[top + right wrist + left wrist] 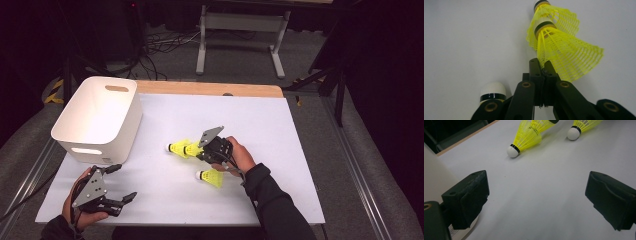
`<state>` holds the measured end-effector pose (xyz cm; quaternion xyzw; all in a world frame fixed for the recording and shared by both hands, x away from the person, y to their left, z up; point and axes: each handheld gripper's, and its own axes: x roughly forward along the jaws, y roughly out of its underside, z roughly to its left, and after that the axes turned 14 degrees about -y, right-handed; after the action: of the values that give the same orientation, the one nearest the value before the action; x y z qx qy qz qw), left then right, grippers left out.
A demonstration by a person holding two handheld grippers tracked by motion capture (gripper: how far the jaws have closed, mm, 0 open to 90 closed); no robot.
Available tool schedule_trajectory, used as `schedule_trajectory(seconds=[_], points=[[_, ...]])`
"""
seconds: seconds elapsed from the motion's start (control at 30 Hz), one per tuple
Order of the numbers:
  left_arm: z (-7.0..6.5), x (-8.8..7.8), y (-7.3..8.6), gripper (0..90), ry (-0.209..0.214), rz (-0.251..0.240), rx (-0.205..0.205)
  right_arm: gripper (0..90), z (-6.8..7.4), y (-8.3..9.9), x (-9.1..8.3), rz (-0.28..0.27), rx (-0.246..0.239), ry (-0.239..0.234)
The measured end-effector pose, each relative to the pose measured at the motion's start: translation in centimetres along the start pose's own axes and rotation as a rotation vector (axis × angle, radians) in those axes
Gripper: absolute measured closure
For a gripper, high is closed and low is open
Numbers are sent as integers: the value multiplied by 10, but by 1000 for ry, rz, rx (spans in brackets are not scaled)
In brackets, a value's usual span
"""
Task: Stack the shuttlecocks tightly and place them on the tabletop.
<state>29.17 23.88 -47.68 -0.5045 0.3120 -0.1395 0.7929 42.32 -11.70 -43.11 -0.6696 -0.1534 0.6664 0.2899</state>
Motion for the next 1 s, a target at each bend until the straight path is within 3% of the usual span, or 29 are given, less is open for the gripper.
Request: schedule_trajectory(seconds=[0.67,1.0], points=[[0,0,0,64,17,-1,-1,888,-4,-17,26,-8,18,-1],[0,1,0,63,23,7,3,795,-6,-18,27,18,23,0]])
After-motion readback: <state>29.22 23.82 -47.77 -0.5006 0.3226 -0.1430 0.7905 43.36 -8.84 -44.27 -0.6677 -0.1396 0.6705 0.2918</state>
